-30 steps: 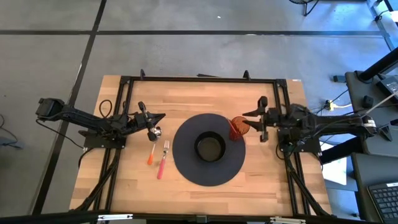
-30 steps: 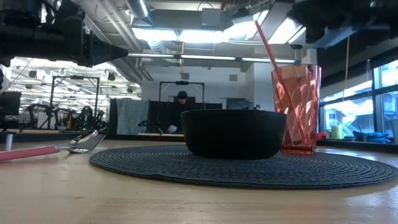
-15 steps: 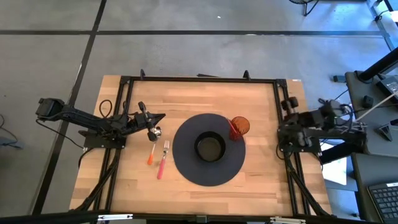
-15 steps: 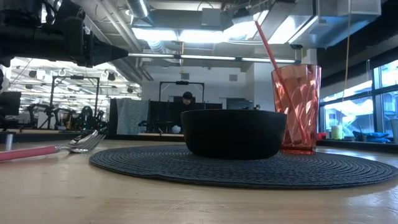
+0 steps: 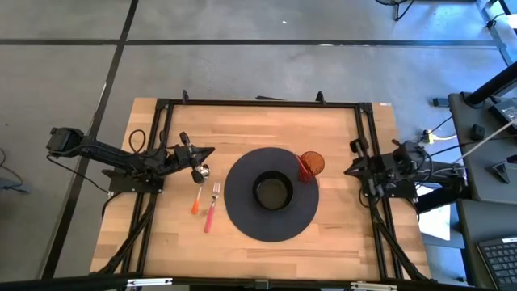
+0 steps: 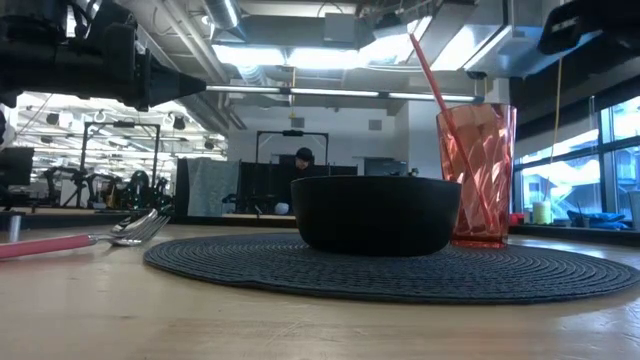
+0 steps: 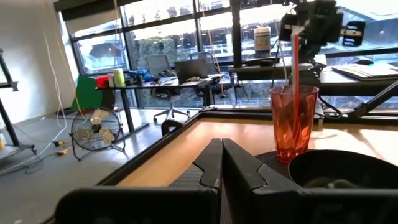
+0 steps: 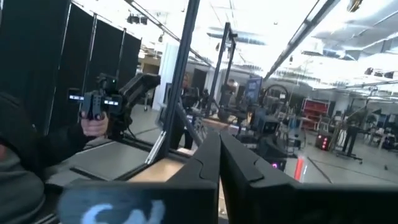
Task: Pick & Place Utensil
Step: Put the orange spoon into the black bowl on the black mat
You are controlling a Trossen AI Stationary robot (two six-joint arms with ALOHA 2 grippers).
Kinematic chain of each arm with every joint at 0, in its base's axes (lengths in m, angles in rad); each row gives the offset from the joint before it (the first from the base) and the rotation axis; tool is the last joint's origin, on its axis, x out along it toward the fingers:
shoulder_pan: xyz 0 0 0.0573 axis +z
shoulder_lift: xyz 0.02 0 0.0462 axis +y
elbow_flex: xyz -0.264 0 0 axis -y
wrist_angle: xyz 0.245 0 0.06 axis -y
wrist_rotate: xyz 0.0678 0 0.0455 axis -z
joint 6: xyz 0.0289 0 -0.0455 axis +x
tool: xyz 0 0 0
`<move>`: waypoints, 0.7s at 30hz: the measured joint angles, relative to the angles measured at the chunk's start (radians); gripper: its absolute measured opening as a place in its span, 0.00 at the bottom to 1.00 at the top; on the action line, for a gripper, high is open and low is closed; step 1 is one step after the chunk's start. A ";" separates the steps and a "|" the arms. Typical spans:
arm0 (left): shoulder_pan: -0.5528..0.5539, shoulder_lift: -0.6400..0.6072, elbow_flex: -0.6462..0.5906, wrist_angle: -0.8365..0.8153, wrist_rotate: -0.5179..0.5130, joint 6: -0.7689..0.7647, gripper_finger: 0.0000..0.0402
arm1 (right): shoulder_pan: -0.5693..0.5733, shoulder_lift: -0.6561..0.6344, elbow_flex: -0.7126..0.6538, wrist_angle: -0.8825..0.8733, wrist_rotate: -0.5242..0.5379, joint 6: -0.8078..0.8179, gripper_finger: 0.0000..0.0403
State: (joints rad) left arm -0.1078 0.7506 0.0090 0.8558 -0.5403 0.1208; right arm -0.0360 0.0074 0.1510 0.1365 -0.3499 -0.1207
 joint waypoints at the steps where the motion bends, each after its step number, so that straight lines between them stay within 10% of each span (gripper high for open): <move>1: 0.000 0.000 0.000 -0.001 -0.001 -0.004 0.01 | 0.000 0.000 -0.011 0.002 0.000 0.000 0.01; 10: -0.001 0.000 0.049 -0.069 -0.014 -0.134 0.00 | 0.000 0.000 -0.047 -0.002 -0.001 0.000 0.02; 21: -0.076 0.133 0.473 -0.763 -0.159 -0.268 0.01 | 0.000 0.000 -0.046 -0.051 -0.002 -0.070 0.02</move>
State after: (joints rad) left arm -0.1835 0.8836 0.4816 0.0929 -0.6995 -0.1471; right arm -0.0360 0.0073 0.1047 0.0858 -0.3515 -0.1912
